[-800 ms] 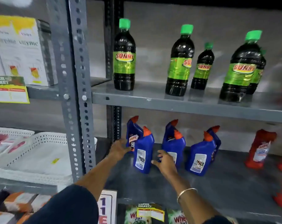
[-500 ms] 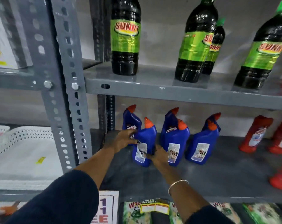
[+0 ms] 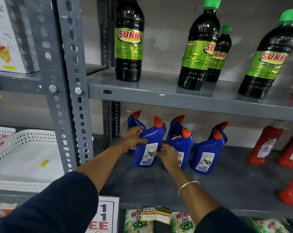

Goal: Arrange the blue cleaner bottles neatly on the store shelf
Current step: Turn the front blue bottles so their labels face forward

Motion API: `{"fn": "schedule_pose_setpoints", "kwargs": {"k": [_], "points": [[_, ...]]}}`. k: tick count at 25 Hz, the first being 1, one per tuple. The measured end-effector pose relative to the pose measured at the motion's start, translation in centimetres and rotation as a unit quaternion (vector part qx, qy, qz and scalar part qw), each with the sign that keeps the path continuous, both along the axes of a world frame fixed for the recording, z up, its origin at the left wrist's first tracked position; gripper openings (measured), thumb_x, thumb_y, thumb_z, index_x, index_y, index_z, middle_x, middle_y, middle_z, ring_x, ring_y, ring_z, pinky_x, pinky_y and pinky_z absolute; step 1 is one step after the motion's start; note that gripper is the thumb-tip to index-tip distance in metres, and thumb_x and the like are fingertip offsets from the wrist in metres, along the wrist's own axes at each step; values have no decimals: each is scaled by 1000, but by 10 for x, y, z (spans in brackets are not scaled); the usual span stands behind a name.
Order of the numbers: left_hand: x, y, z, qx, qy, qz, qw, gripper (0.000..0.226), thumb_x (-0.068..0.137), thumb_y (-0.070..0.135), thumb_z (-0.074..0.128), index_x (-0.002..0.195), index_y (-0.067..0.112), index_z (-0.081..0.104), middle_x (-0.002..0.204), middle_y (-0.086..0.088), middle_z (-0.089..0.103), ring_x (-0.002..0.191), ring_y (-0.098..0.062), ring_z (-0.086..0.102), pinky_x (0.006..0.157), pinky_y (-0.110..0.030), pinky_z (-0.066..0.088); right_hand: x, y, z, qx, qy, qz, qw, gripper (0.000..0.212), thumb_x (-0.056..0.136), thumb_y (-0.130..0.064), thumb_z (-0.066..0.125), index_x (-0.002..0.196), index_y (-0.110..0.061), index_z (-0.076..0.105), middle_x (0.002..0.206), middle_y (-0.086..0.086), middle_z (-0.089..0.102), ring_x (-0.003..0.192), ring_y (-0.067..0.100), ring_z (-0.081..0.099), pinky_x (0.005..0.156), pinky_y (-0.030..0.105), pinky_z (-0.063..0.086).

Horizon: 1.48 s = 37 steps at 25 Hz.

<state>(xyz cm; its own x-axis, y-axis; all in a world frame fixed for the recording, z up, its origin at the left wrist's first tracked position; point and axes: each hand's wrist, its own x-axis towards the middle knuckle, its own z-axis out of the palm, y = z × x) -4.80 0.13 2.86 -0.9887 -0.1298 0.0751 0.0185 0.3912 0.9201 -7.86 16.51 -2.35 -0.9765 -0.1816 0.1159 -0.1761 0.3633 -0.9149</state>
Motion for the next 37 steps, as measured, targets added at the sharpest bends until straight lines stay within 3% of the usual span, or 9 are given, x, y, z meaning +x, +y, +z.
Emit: {"fn": "schedule_pose_setpoints", "kwargs": {"k": [3,9,13,16,18,20,24,26,37], "points": [[3,20,10,-45,15,127,991,30,68,14,74,70,15,44,71,-3,54,66,-18,52,57,-28,43,16,-12,-6,24,52,-35,998,25,71,-13,66,95,-12,60,90,12,73,84,29,68,73,41,55],[16,52,25,-73,12,247,966,44,68,21,73,102,3,53,86,-5,52,83,-24,56,67,-29,41,43,-36,-11,12,85,-5,996,76,57,-30,82,120,-10,44,115,6,60,103,22,58,87,39,52],[21,51,28,-116,11,205,972,29,71,27,73,76,9,51,68,-1,52,67,-20,55,63,-31,43,40,-36,-9,-26,30,-27,999,43,64,-8,73,102,-5,51,89,9,64,76,24,62,65,37,54],[25,27,26,-9,-11,152,988,31,75,21,71,60,15,44,59,-7,57,49,-14,59,55,-32,53,32,-24,0,-59,-32,16,998,24,66,-3,69,81,-14,54,84,10,61,69,23,58,60,29,46],[33,10,19,99,-9,114,988,19,76,13,70,85,15,54,81,-5,59,65,-9,60,54,-24,55,24,-15,0,-83,-56,61,993,27,56,-6,70,79,-14,57,92,17,61,82,29,60,67,33,48],[41,0,10,178,-53,26,982,41,78,5,65,113,17,48,101,2,57,83,-8,57,57,-22,54,19,-5,-1,-130,-114,145,974,41,53,-3,68,93,-7,61,92,15,65,88,30,62,75,37,53],[44,1,-7,145,-79,6,986,41,75,2,68,111,14,53,108,-5,62,105,-27,60,81,-42,55,9,12,-7,-83,-130,207,966,53,65,15,67,114,-1,54,104,13,65,96,24,62,77,26,57],[44,6,-17,113,-66,36,991,50,70,2,72,114,14,52,113,-12,61,107,-33,60,85,-50,53,7,12,-15,-22,-99,171,980,54,64,13,71,113,-2,55,112,16,65,101,27,62,87,38,55],[45,14,-41,-9,-29,87,996,63,66,6,75,123,15,48,114,-15,61,104,-29,59,90,-52,52,7,2,-42,43,-87,120,988,54,61,8,75,111,-5,57,113,19,67,104,31,63,94,53,49]]}}
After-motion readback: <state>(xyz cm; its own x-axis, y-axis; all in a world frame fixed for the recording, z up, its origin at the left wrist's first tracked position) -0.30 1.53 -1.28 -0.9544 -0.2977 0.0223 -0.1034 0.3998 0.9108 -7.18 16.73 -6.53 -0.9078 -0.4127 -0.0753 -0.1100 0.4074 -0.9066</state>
